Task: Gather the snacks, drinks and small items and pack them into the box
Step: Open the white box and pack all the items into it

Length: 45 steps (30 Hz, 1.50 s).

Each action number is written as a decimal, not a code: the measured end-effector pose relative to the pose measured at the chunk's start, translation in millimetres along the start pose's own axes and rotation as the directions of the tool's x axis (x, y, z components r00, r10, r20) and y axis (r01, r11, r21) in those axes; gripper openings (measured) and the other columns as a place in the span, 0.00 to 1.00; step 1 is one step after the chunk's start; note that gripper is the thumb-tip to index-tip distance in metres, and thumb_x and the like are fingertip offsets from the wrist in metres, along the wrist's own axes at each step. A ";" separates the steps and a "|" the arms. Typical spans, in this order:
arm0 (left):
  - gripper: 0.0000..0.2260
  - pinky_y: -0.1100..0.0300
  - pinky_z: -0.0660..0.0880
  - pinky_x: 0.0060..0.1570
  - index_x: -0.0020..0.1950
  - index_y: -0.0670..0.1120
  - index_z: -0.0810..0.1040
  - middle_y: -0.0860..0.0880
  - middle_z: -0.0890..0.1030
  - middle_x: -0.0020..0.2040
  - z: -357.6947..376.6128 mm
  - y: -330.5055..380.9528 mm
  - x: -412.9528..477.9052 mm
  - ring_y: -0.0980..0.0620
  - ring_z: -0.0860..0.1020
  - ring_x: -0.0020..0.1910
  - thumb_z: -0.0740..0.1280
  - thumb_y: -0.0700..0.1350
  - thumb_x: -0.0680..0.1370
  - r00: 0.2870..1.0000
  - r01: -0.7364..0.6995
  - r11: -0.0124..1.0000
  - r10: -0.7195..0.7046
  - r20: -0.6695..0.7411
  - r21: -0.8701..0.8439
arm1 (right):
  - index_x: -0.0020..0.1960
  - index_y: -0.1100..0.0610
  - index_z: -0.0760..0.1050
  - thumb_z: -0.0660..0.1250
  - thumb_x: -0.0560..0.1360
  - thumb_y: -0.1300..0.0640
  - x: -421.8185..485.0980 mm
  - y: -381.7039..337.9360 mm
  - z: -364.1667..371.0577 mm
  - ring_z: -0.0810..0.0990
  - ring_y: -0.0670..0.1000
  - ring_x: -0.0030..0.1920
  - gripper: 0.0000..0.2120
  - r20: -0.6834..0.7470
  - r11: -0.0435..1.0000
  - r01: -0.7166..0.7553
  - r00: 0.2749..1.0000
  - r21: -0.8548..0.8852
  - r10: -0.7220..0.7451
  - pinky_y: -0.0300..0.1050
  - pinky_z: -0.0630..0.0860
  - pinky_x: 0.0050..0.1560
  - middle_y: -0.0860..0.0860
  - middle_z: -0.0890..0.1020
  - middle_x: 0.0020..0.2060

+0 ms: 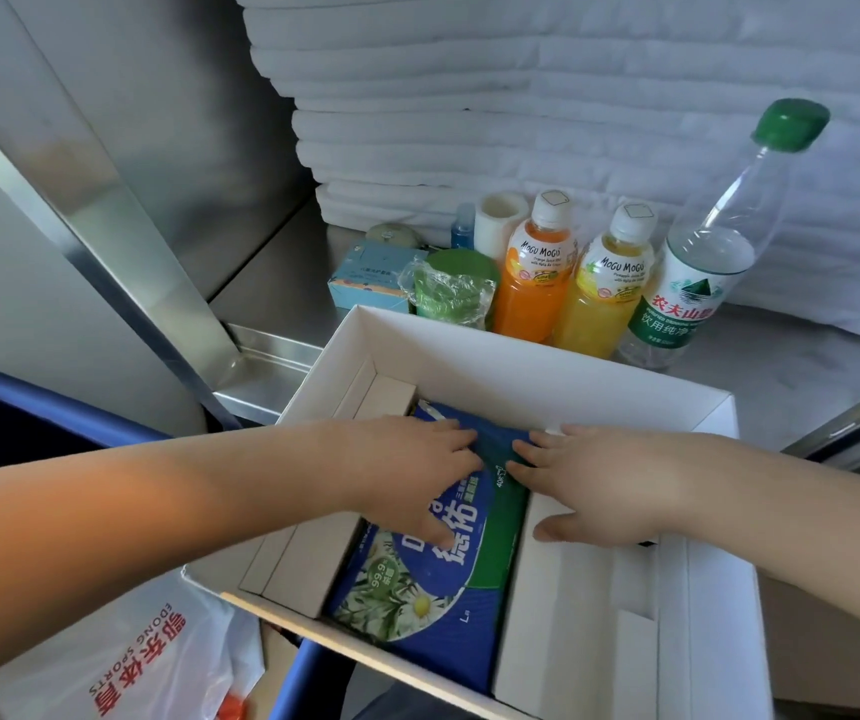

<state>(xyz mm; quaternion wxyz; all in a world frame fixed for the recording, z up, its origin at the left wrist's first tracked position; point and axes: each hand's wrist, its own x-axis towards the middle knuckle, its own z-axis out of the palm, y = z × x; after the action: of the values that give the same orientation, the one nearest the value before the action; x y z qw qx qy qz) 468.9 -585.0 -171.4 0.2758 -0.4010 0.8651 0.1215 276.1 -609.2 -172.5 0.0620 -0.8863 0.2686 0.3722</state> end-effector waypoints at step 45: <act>0.35 0.54 0.43 0.72 0.77 0.51 0.41 0.47 0.46 0.78 3.6 -2.1 -21.0 0.50 0.46 0.76 0.59 0.58 0.79 0.992 0.034 0.999 -0.029 -0.125 0.035 | 0.72 0.49 0.63 0.57 0.79 0.50 -28.2 5.9 -12.0 0.65 0.49 0.68 0.22 -0.418 0.986 0.145 0.903 0.082 -0.098 0.47 0.67 0.65 0.48 0.67 0.68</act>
<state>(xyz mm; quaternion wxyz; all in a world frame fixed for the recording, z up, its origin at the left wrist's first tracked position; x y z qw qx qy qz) 482.8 -571.7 -162.3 0.2308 -0.4161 0.8762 0.0759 264.2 -605.8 -143.9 0.0763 -0.9550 0.2401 0.1565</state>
